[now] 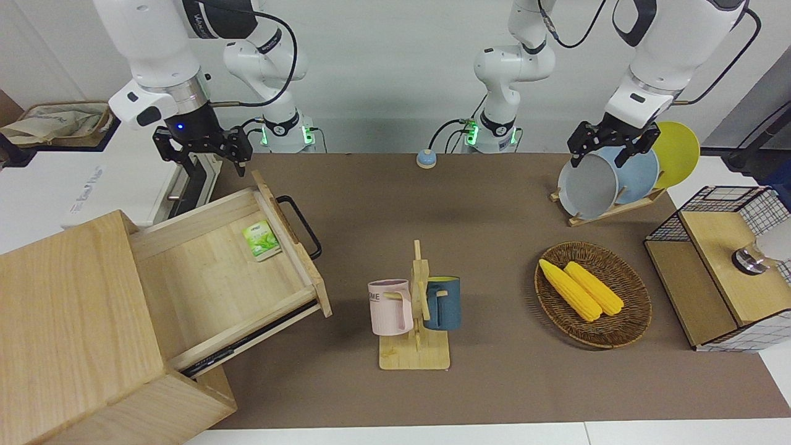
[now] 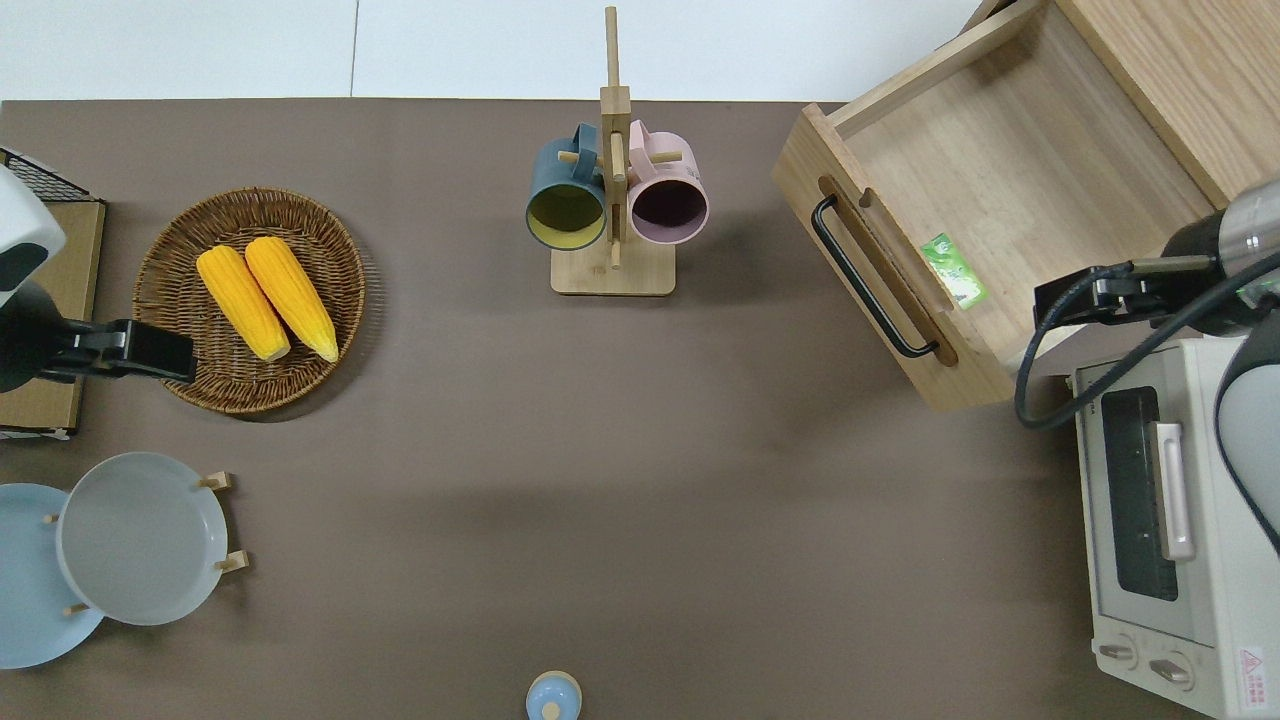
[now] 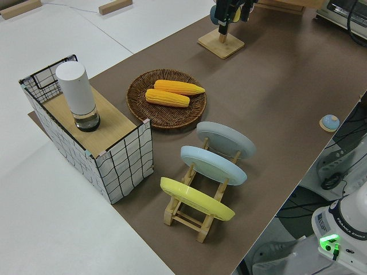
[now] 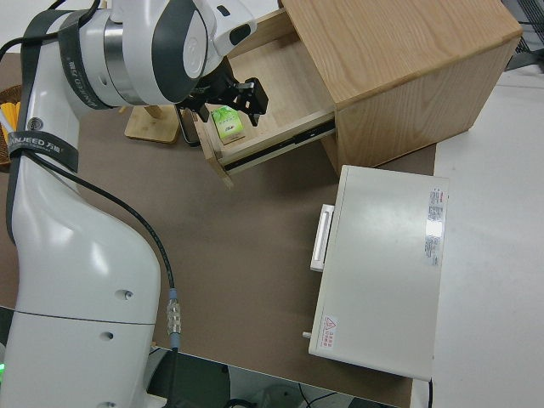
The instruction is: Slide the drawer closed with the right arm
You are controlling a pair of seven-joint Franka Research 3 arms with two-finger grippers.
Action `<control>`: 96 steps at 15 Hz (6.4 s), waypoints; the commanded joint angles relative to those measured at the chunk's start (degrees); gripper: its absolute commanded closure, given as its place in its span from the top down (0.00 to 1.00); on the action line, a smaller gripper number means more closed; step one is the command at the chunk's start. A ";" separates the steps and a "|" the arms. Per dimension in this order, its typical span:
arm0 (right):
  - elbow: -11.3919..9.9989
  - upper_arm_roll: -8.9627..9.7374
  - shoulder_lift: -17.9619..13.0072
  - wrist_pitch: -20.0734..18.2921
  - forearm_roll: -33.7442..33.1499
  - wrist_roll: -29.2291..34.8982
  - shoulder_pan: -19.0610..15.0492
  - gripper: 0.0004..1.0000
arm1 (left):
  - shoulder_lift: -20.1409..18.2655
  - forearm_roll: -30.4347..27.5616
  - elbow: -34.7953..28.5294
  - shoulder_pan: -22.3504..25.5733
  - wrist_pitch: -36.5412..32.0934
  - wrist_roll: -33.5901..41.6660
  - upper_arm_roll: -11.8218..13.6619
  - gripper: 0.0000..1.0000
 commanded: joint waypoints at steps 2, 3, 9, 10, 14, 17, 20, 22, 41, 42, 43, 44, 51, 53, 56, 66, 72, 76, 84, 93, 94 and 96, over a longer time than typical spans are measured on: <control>0.04 0.31 -0.24 0.37 0.11 -1.24 -0.33 0.99 | 0.65 0.98 1.40 0.22 -1.13 0.56 -0.37 0.99; 0.04 0.31 -0.24 0.37 0.11 -1.24 -0.33 0.99 | 0.65 0.98 1.49 0.22 -1.13 0.56 -0.37 0.99; 0.12 0.31 -0.33 -0.07 0.11 -1.42 -0.33 0.98 | 0.65 0.98 1.49 0.22 -1.13 0.56 -0.37 0.99; 0.47 0.31 -0.24 -0.07 0.20 -1.50 -0.42 0.98 | 0.65 0.98 1.49 0.22 -1.13 0.56 -0.37 0.99; 0.91 0.31 -0.33 -1.21 0.64 -3.17 -0.94 0.57 | 0.65 0.98 1.49 0.22 -1.13 0.56 -0.37 0.99; 0.91 0.23 -0.33 -2.62 1.07 -5.54 -1.30 0.00 | 0.65 0.98 1.49 0.22 -1.13 0.56 -0.37 0.99; 0.91 0.14 -0.33 -2.71 1.16 -5.63 -1.39 0.00 | 0.65 0.98 1.40 0.22 -1.13 0.56 -0.37 0.99; 1.52 0.05 -0.33 -2.97 1.25 -5.55 -1.39 0.00 | 0.65 0.98 1.49 0.22 -1.13 0.56 -0.37 0.99; 4.96 0.49 -0.43 -4.73 0.90 34.12 13.28 0.00 | 0.65 0.98 1.49 0.22 -1.13 0.56 -0.37 0.99; 4.96 0.49 0.28 -3.86 0.90 37.31 13.73 0.00 | 0.65 0.98 1.49 0.22 -1.13 0.56 -0.37 0.99; 4.96 0.58 0.72 -3.50 0.99 40.48 13.99 0.00 | 0.65 0.98 1.49 0.22 -1.13 0.56 -0.37 0.99; 4.87 0.58 1.25 -3.50 0.99 43.64 14.52 0.00 | 0.74 0.98 1.49 0.22 -1.13 0.56 -0.37 0.99; 4.69 0.58 5.73 -0.86 0.64 61.59 14.87 0.00 | 0.65 0.98 1.49 0.22 -1.13 0.56 -0.37 0.99; 4.69 0.58 7.48 0.62 0.72 65.45 15.22 0.00 | 0.65 0.98 1.49 0.22 -1.13 0.56 -0.37 0.99; 4.69 0.40 10.29 1.86 0.29 70.73 16.54 0.00 | 0.65 0.98 1.40 0.22 -1.13 0.56 -0.37 0.99; 4.69 -0.30 16.98 2.21 -5.69 73.29 15.49 0.00 | 0.65 0.98 1.49 0.22 -1.13 0.56 -0.37 0.99; 4.87 -0.21 17.86 6.95 -7.10 70.23 13.56 0.00 | 0.65 0.98 1.49 0.22 -1.13 0.56 -0.37 0.99; 5.22 -0.30 19.18 12.13 -7.10 67.32 11.01 0.00 | 0.65 0.98 1.49 0.22 -1.13 0.56 -0.37 0.99; 8.20 -0.74 21.29 12.94 -7.80 60.82 6.18 0.00 | 0.65 0.98 1.49 0.22 -1.13 0.56 -0.37 0.99; 10.93 0.31 23.84 16.35 -8.50 56.24 -0.94 0.00 | 0.65 0.98 1.40 0.22 -1.13 0.56 -0.37 0.99; 11.02 0.23 23.93 16.97 -8.50 56.15 -1.12 0.00 | 0.65 0.98 1.40 0.22 -1.13 0.56 -0.37 0.99; 11.02 0.22 24.01 18.12 -8.50 56.15 -1.65 0.00 | 0.65 0.98 1.49 0.22 -1.13 0.56 -0.37 0.99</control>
